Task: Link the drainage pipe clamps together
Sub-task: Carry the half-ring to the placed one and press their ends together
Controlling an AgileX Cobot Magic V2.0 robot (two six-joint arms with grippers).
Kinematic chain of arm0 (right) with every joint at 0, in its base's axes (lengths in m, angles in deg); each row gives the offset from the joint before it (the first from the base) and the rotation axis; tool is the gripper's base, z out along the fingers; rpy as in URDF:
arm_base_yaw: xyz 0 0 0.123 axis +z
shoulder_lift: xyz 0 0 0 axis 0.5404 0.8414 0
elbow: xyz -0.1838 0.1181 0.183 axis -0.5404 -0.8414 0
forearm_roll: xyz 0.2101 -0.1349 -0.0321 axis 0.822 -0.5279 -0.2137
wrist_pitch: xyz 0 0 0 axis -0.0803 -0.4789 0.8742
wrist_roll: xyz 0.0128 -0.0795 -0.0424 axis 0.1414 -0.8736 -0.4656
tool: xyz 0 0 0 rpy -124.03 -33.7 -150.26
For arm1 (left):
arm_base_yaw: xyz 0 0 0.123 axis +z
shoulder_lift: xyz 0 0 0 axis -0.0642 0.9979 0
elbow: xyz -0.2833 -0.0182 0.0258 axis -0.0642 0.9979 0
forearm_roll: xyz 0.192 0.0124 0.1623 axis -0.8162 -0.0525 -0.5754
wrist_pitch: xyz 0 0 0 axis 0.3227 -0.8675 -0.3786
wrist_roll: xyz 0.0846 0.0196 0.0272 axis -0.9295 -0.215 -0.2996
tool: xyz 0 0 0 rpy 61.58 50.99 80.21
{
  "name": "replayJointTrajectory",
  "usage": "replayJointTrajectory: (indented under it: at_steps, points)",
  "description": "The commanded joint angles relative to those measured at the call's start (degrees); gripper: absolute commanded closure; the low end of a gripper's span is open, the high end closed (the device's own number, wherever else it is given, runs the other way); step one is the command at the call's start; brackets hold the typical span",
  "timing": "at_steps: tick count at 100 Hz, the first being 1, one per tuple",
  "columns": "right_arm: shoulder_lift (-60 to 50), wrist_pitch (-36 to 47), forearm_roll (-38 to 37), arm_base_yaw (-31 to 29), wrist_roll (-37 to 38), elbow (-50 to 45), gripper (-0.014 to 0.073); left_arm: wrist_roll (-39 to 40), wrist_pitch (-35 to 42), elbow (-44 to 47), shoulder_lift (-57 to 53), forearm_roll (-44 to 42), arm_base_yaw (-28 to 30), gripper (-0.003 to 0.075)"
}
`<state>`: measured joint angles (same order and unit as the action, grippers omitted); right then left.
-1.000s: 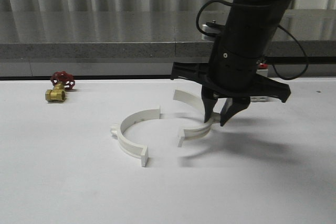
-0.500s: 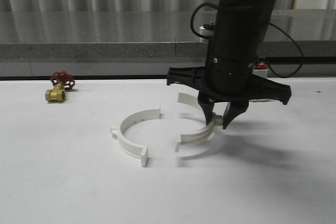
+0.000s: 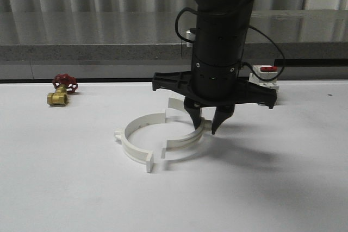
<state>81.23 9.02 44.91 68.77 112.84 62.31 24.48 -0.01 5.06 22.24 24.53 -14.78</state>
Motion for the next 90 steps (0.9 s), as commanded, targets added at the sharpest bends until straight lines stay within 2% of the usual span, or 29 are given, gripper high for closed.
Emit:
replayJointTrajectory:
  at_steps: [1,90]
  points:
    - [-2.7,0.7,-2.0,-0.1,0.6,1.6,0.0513,0.1,4.3,-1.6,0.4,-0.1,0.1,0.0740]
    - [0.1,1.0,-1.6,1.6,3.6,1.6,0.0513,0.1,4.3,-1.6,0.4,-0.1,0.1,0.0740]
